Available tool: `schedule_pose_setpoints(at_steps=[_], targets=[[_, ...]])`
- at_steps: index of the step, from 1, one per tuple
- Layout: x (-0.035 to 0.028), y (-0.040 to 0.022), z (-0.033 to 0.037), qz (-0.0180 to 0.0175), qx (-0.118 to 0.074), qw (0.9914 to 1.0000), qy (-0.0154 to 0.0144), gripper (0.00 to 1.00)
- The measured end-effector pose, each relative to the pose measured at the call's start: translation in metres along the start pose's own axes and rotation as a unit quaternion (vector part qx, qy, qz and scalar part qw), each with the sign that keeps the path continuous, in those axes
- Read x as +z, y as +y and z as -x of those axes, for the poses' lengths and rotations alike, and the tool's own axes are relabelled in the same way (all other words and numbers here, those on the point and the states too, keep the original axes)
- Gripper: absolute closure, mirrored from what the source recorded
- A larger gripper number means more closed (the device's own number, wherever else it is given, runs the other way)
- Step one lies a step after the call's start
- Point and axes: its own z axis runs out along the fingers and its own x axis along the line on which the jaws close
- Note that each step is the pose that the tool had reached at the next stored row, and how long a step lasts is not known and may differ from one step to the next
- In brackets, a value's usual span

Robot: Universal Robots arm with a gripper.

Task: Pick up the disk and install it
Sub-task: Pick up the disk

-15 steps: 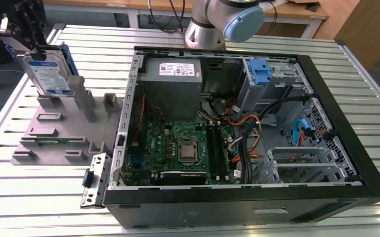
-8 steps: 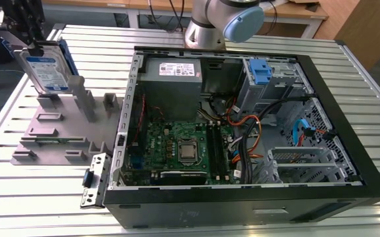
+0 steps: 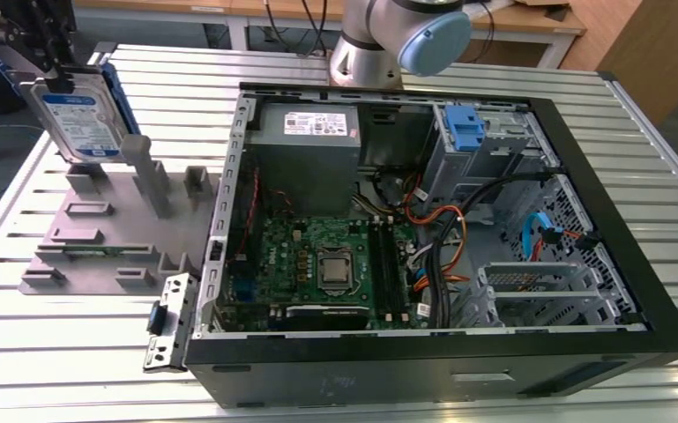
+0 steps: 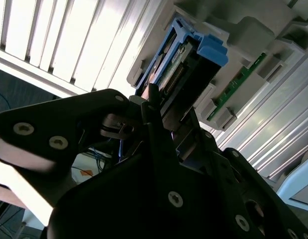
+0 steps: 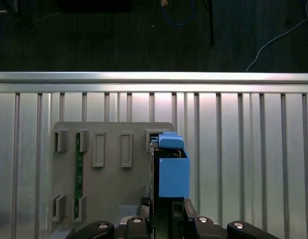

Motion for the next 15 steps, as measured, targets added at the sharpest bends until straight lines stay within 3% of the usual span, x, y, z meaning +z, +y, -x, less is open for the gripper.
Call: schedule_pose_setpoints(at_steps=[13, 14, 15], targets=[[-0.0007, 0.0, 0.0, 0.0001, 0.0, 1.0, 0.0001, 0.65], [-0.0007, 0.0, 0.0, 0.0006, 0.0, 1.0, 0.0, 0.65], [-0.0009, -0.0002, 0.0, 0.0051, 0.0, 0.99999, 0.0003, 0.65]])
